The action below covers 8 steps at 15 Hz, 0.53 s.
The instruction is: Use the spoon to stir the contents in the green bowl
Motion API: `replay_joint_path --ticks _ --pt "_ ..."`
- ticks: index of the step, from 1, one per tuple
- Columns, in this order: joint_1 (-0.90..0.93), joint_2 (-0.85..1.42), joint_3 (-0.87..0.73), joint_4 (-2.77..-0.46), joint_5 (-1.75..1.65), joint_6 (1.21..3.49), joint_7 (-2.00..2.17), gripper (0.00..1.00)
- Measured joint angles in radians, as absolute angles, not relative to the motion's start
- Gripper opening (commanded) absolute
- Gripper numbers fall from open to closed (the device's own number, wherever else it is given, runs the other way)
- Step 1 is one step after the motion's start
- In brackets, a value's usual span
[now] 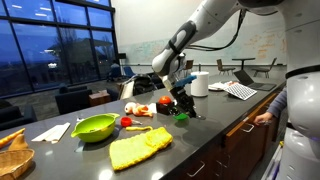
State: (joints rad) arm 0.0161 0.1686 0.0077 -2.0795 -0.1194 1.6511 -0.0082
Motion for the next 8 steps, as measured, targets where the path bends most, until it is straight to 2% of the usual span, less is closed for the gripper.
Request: replay_joint_path --ticks 8 --pt "0.010 0.188 -0.015 -1.933 -0.277 1.362 0.055 0.06"
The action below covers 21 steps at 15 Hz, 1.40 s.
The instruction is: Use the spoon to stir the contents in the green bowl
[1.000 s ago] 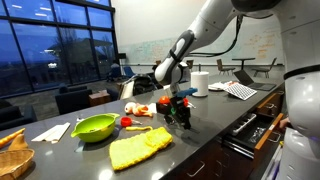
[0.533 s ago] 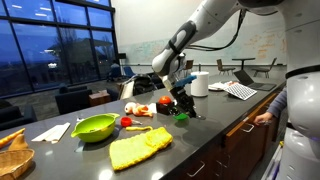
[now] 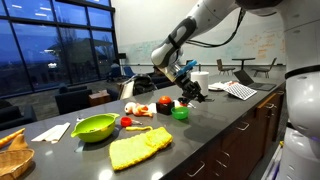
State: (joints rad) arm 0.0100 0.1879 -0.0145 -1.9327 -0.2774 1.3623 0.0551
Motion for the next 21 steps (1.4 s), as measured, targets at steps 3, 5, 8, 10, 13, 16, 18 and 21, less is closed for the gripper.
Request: replay_joint_path --ticks 3,5,8,10,13,16,18,21 --pt "0.005 0.237 -0.023 -1.876 -0.325 1.294 0.055 0.06" --pt "0.001 0.287 -0.028 -1.835 -0.354 1.258 0.055 0.06" --pt "-0.003 0.370 -0.033 -1.772 -0.384 1.224 0.050 0.06" --pt "-0.006 0.426 -0.033 -1.727 -0.395 1.210 0.043 0.06" --pt "-0.006 0.503 -0.033 -1.653 -0.405 1.191 0.020 0.06" --pt "-0.006 0.575 -0.033 -1.577 -0.410 1.171 -0.010 0.06" --pt "-0.006 0.617 -0.033 -1.530 -0.412 1.161 -0.031 0.06" --pt "-0.006 0.675 -0.033 -1.465 -0.412 1.146 -0.063 0.06"
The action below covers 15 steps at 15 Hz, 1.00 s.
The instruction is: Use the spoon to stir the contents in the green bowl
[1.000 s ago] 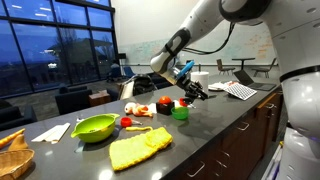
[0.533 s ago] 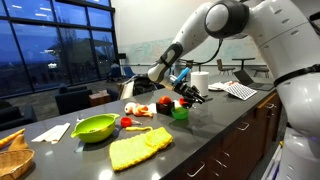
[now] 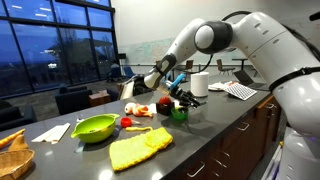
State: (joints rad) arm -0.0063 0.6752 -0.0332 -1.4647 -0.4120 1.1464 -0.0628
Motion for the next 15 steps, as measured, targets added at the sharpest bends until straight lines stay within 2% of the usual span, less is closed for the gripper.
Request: replay_joint_path --ticks 15 --pt "0.026 0.852 -0.021 -1.203 -0.412 1.017 -0.156 0.06"
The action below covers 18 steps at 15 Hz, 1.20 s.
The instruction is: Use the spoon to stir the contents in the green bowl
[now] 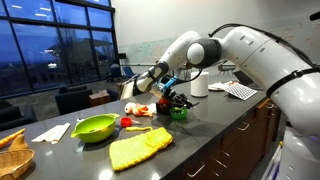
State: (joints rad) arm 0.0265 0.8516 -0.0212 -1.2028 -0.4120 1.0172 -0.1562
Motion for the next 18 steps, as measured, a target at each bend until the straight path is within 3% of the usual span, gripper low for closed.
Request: replay_joint_path --ticks 18 --pt "-0.028 0.926 -0.043 -1.076 -0.435 0.968 -0.214 0.06"
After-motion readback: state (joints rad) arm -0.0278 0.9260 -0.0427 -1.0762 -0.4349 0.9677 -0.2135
